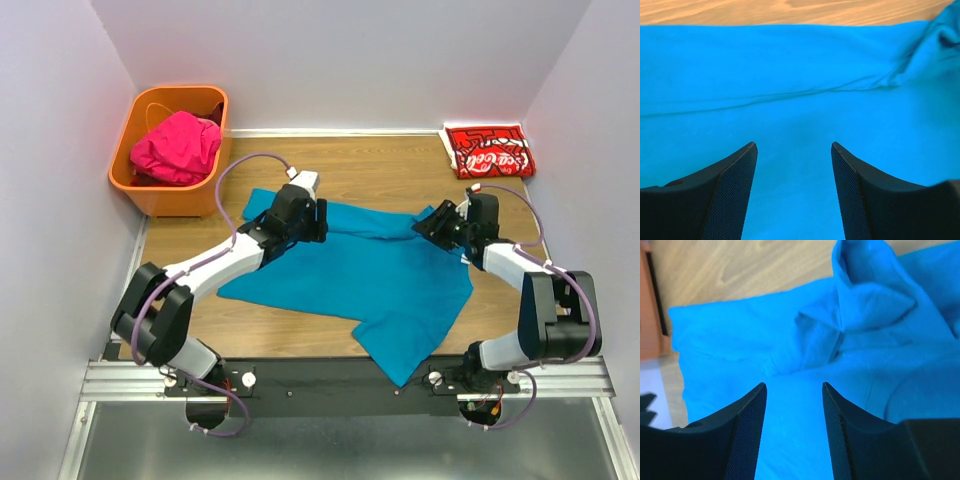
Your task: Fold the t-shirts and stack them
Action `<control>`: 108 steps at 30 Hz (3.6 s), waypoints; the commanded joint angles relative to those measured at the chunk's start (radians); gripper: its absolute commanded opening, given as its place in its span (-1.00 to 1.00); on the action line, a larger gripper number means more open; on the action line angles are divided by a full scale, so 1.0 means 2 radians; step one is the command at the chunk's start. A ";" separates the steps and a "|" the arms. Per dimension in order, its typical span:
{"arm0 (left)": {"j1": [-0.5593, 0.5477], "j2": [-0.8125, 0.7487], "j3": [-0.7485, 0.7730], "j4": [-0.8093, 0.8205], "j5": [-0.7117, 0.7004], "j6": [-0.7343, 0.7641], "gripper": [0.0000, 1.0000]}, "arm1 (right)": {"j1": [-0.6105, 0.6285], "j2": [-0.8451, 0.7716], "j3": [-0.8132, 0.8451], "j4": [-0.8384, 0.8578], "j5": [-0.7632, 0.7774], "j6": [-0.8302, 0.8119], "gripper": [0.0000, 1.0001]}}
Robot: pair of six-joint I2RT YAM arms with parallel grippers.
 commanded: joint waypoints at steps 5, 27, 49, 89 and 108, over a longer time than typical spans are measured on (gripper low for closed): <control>-0.001 -0.086 -0.095 0.028 -0.073 0.039 0.37 | -0.004 0.066 -0.005 0.124 0.003 0.053 0.10; -0.002 -0.183 -0.152 0.089 -0.098 0.053 0.37 | -0.004 0.142 -0.007 0.194 0.004 0.092 -0.07; -0.001 -0.156 -0.145 0.098 -0.078 0.055 0.37 | -0.004 0.066 -0.027 0.180 -0.087 0.115 -0.28; -0.002 -0.134 -0.142 0.100 -0.052 0.058 0.36 | -0.004 0.137 -0.036 0.215 -0.092 0.023 0.12; -0.002 -0.126 -0.140 0.095 -0.056 0.059 0.36 | -0.004 0.111 -0.021 0.164 -0.041 0.003 0.08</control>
